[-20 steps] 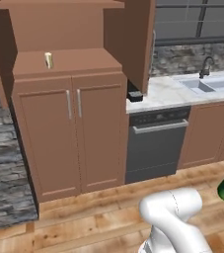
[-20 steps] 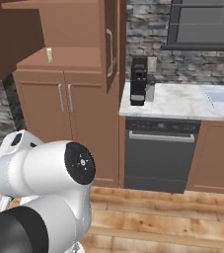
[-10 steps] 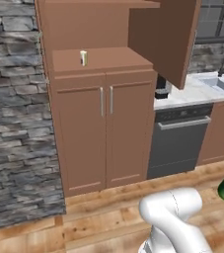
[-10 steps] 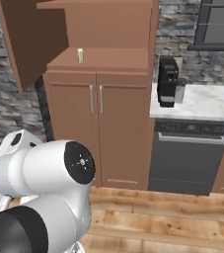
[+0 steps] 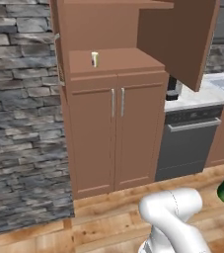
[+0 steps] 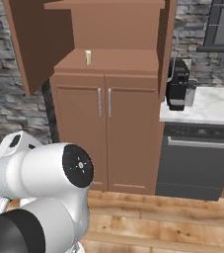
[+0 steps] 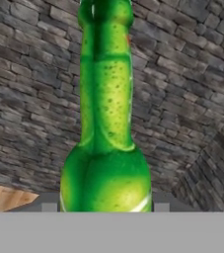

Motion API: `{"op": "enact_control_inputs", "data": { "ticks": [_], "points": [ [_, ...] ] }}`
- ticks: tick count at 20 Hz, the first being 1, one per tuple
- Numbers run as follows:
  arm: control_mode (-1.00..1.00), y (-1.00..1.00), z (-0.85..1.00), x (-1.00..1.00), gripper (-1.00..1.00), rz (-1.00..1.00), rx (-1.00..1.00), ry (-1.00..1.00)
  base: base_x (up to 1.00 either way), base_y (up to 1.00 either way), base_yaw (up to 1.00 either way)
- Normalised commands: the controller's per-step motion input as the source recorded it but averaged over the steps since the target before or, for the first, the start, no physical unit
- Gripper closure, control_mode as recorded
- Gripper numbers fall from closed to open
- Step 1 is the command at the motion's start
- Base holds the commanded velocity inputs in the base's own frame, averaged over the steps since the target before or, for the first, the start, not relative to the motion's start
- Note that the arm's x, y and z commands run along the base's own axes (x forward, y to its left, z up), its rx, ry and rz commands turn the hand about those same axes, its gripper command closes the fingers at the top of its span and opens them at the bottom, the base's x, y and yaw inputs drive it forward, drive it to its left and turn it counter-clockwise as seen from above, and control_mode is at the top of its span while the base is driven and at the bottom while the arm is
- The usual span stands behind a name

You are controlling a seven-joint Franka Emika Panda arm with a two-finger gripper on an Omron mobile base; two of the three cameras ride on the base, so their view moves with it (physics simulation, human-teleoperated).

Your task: Pick the boxed drink, beer from the counter and place them in the open cabinet.

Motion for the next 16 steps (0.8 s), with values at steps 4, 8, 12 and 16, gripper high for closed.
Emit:
{"op": "enact_control_inputs", "data": {
  "ticks": [4,8,12,16],
  "points": [
    [1.0,0.0,0.0,0.0,1.0,0.0,0.0,0.0,0.79,0.0,0.0],
    [1.0,0.0,0.0,0.0,1.0,0.0,0.0,0.0,0.8,0.02,0.0],
    [1.0,0.0,0.0,0.0,1.0,0.0,0.0,0.0,0.68,0.13,0.0],
    [1.0,0.0,0.0,0.0,1.0,0.0,0.0,0.0,0.67,0.13,0.0]
  ]
}}
